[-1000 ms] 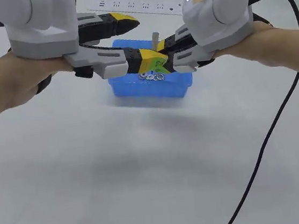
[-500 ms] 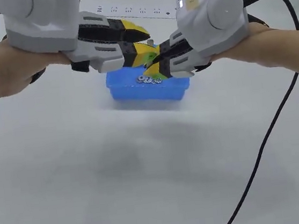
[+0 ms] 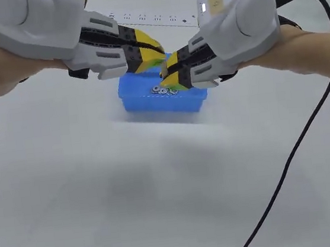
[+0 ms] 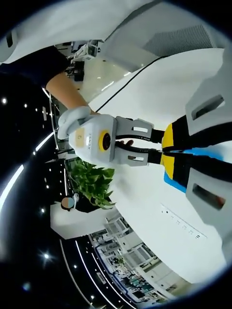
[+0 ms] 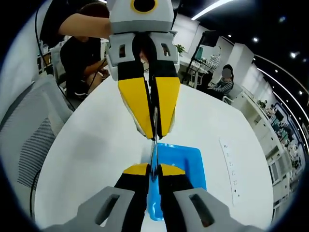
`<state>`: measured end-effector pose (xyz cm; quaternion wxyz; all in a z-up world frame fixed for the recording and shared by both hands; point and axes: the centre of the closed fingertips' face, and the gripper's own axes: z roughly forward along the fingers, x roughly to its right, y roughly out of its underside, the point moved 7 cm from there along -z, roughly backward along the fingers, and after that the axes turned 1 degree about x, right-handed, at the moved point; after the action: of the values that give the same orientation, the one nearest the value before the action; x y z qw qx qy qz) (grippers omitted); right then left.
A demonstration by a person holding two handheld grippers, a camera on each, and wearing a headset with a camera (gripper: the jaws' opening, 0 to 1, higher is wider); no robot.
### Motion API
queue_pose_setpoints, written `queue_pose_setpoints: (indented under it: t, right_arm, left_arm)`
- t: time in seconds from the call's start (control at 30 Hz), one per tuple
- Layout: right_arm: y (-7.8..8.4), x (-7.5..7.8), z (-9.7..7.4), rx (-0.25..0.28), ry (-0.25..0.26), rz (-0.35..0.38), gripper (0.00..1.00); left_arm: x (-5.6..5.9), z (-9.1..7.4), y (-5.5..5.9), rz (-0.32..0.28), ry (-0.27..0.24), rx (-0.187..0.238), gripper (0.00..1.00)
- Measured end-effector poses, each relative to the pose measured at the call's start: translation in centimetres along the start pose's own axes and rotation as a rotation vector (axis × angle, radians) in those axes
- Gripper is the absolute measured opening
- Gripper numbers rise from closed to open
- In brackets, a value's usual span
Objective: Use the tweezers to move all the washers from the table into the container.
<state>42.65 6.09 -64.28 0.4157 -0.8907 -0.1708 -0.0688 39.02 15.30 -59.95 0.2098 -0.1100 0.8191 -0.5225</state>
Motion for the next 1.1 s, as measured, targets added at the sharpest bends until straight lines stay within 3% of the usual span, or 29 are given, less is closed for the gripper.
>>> queue_pose_setpoints:
  t: [0.23,0.47,0.6,0.77,0.9,1.1]
  right_arm:
    - [-0.3,-1.4,-1.0,-0.006,-0.005,-0.039,0.08]
    - [-1.1,-2.1,-1.8,-0.006,0.001,-0.052,0.08]
    - [-1.7,-2.7,-2.2,-0.006,0.000,-0.060,0.08]
    - [-1.8,-3.3,-2.5,-0.011,-0.001,-0.060,0.08]
    - [-1.7,-3.6,-2.7,-0.015,-0.002,-0.061,0.08]
    - [-1.7,-4.0,-2.8,-0.011,-0.010,-0.063,0.08]
  left_arm:
    - [1.6,-1.1,0.0,0.030,0.025,-0.018,0.05]
    - [3.5,-2.1,-0.9,0.048,0.030,-0.038,0.06]
    - [3.3,-2.2,-0.9,0.087,0.025,-0.070,0.07]
    - [3.6,-2.1,-0.7,0.089,0.028,-0.096,0.07]
    - [3.9,-2.1,0.5,0.105,0.028,-0.154,0.07]
    - [4.3,-2.0,1.2,0.082,0.030,-0.162,0.07]
